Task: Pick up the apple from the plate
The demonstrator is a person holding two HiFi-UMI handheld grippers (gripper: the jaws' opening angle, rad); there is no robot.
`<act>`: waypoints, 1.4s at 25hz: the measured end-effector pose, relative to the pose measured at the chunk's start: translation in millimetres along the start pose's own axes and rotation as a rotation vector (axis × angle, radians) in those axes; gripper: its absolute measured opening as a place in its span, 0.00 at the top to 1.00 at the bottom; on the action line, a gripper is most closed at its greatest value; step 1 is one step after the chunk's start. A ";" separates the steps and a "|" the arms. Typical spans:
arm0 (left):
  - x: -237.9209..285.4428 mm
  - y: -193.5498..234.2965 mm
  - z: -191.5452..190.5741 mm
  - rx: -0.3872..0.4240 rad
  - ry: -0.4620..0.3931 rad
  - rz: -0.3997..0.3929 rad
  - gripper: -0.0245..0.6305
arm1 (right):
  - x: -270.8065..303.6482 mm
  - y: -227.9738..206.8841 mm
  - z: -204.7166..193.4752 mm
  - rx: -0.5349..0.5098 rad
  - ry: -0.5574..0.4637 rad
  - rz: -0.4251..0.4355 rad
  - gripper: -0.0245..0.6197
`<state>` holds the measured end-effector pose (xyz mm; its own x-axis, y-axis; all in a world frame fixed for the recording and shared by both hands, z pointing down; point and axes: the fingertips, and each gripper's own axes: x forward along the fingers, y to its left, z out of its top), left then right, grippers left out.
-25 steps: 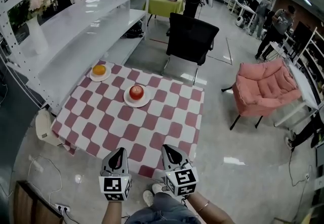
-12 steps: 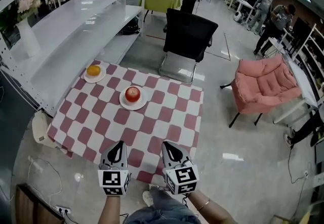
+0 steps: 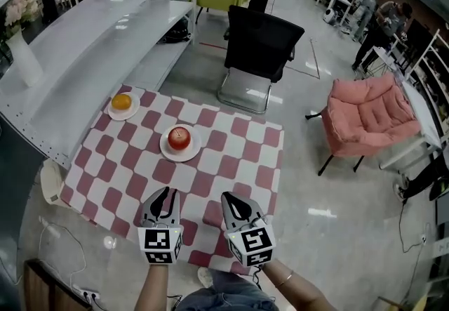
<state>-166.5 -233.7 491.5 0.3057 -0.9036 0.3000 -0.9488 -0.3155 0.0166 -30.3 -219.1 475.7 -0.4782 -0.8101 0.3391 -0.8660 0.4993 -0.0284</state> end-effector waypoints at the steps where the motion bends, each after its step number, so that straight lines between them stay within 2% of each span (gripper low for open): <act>1: 6.1 1.4 -0.6 -0.002 0.005 0.000 0.82 | 4.3 -1.5 1.2 -0.003 0.001 0.004 0.95; 14: 80.4 27.4 2.9 0.027 0.037 0.027 0.62 | 51.7 -20.4 2.7 0.017 0.024 0.027 0.95; 23: 123.6 35.8 -7.8 -0.012 0.066 0.033 0.51 | 84.0 -30.9 -3.3 0.011 0.045 0.044 0.95; 28: 144.9 48.3 -17.1 -0.013 0.096 0.050 0.47 | 99.7 -38.2 -5.0 0.009 0.056 0.041 0.95; 35: 172.4 56.3 -22.6 0.038 0.142 0.033 0.44 | 120.6 -40.1 -16.2 0.016 0.087 0.048 0.95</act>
<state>-169.0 -400.7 565.7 0.2577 -0.8643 0.4320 -0.9536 -0.2995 -0.0305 -50.8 -331.9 533.0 -0.5049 -0.7554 0.4175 -0.8452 0.5310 -0.0613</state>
